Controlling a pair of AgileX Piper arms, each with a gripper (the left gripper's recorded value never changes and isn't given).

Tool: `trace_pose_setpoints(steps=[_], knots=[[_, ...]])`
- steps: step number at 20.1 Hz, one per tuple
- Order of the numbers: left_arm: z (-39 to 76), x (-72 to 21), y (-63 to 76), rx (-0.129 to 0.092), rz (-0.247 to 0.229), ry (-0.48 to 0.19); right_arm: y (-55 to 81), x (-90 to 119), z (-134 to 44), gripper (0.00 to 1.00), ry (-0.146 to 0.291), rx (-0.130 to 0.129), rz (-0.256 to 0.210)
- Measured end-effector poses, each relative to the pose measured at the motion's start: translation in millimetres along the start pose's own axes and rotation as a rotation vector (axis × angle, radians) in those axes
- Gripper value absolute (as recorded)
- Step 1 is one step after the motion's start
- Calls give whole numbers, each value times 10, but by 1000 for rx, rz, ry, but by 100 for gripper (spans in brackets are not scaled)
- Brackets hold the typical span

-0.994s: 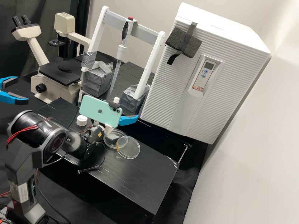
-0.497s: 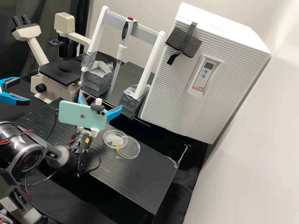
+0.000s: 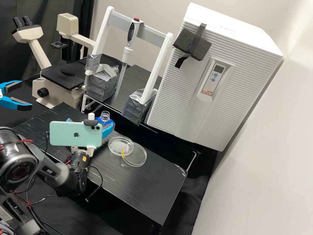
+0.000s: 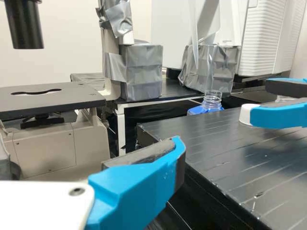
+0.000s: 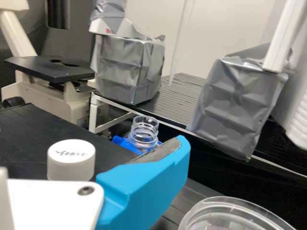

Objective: Close the bottle

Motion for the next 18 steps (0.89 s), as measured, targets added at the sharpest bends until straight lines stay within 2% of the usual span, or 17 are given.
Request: trace_pose_setpoints(steps=[3, 7, 12, 13, 14, 15, 18], knots=[[15, 5, -4, 0, -2, -8, 9, -30, -26, 100, 10, -3, -4], [13, 5, -4, 0, -2, -7, -51, -47, -39, 100, 25, 1, -38], [13, 5, -4, 0, -2, -7, -114, -18, 35, 100, 6, 40, -70], [13, 5, -4, 0, -2, -7, -122, -15, 46, 100, 3, 61, -74], [13, 5, -4, 0, -2, -7, -131, -11, 57, 0, -1, 85, -78], [12, 7, 0, 1, -1, -7, -131, -11, 57, 0, -2, 95, -79], [11, 12, 6, 2, 1, -8, -133, -11, 56, 0, -1, 102, -80]])
